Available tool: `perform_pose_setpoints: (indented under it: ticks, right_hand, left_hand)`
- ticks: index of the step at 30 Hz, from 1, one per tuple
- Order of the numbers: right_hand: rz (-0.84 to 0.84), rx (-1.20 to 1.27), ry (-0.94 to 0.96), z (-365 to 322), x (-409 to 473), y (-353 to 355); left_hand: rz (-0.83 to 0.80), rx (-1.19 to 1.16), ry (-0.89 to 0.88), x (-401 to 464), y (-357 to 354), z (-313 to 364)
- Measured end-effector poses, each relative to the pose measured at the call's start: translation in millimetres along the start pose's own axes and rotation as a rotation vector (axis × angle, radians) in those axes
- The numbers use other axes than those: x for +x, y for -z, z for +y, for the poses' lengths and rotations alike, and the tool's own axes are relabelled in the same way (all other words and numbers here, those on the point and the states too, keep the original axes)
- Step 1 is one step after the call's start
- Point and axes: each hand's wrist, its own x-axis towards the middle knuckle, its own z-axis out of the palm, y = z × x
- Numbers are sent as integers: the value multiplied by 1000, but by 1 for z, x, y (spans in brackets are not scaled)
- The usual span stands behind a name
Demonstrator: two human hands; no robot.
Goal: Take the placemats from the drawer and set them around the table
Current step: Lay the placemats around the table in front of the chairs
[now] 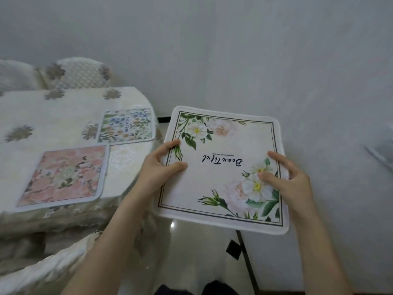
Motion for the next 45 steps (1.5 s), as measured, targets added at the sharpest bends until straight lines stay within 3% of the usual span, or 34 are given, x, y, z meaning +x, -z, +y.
perform_pose_setpoints:
  ticks: [7, 16, 33, 45]
  right_hand:
    - [-243, -59, 11, -2, 137, -15]
    - [-429, -38, -25, 11, 294, -83]
    - [-575, -70, -53, -32, 629, -270]
    - [-1031, -157, -63, -52, 843, -454]
  left_hand:
    - [228, 33, 34, 61, -22, 7]
    - [417, 45, 83, 182, -21, -6]
    - [573, 89, 105, 523, 35, 8]
    - [1043, 9, 195, 683, 60, 9]
